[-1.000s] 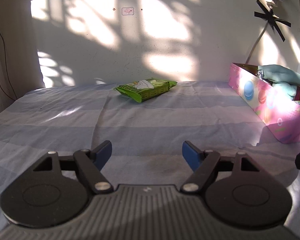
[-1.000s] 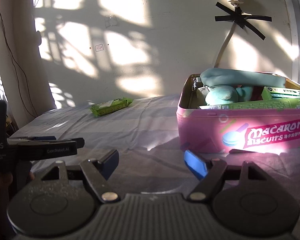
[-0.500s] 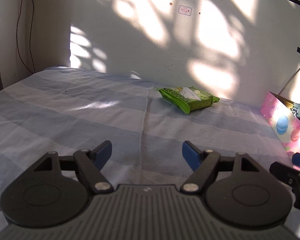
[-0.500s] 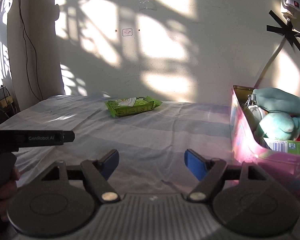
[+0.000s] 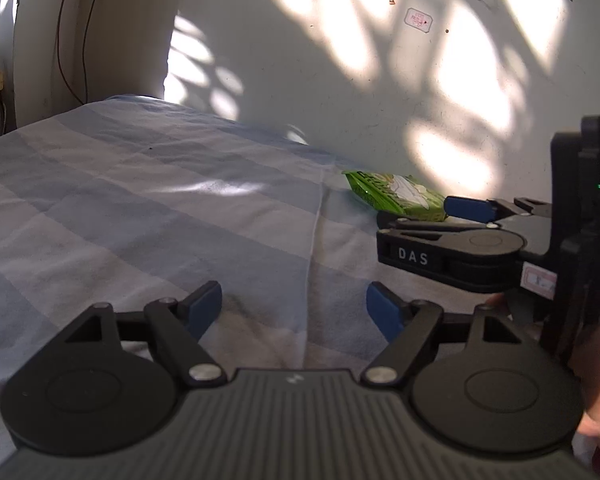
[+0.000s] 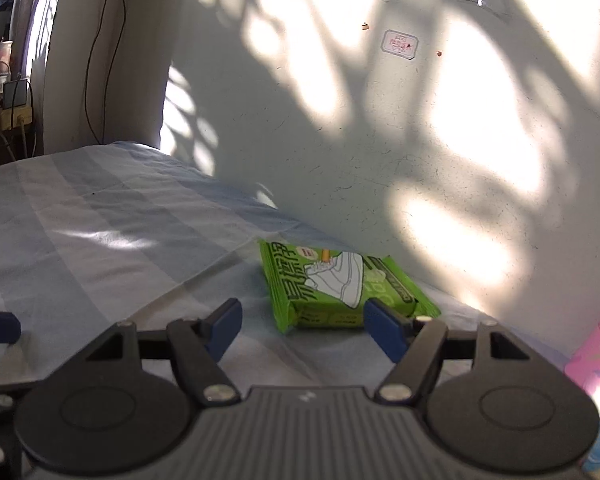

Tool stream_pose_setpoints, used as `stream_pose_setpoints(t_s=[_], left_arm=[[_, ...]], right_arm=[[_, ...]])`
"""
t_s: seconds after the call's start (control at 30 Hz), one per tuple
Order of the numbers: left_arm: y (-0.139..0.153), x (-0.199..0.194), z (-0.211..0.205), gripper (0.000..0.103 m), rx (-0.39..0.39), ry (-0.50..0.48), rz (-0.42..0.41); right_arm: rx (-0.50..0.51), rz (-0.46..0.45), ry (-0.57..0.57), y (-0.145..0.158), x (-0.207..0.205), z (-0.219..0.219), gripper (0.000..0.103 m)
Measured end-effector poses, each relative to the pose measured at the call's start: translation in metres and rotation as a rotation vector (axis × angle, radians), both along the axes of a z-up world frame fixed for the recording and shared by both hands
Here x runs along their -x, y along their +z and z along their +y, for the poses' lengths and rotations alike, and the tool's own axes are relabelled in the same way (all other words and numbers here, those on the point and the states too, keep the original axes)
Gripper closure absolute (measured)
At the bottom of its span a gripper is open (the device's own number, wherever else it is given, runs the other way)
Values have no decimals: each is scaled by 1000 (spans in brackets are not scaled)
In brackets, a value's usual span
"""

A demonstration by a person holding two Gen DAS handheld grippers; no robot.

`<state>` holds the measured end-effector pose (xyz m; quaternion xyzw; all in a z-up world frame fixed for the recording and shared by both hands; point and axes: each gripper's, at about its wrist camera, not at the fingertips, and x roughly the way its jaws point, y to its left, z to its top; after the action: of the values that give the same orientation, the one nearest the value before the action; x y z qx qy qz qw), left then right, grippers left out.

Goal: Organize objects
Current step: 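Grasp the green wet-wipes packet with the right gripper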

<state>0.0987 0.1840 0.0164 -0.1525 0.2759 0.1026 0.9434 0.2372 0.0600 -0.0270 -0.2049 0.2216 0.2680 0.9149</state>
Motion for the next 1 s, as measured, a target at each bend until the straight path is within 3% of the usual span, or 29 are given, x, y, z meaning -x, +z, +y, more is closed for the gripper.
stream_pose_setpoints(t_s=[0.07,0.13,0.33,0.5,0.73,0.83,0.93,1.0], left_arm=[[0,0,1,22,-3,12,3],[0,0,4,20,19,10,-4],[0,0,5,17,33,3,-9],[0,-1,10,17,66,5,-22],[0,1,12,13,92,-10,-38],[1,2,10,12,130,-84,-57],[1,4,-3,12,202,-238,-88],[5,6,-25,12,152,-317,-110]], right_arm=[[78,-18,14,-7,-8,17,38],[90,-17,1,-8,-18,21,59],[132,-42,-36,-9,-16,10,88],[146,-78,15,-2,29,-22,94],[161,-108,125,18,138,-107,95],[196,-116,142,22,185,-150,94],[242,-146,72,24,222,-195,95],[252,-157,-21,24,236,-227,92]])
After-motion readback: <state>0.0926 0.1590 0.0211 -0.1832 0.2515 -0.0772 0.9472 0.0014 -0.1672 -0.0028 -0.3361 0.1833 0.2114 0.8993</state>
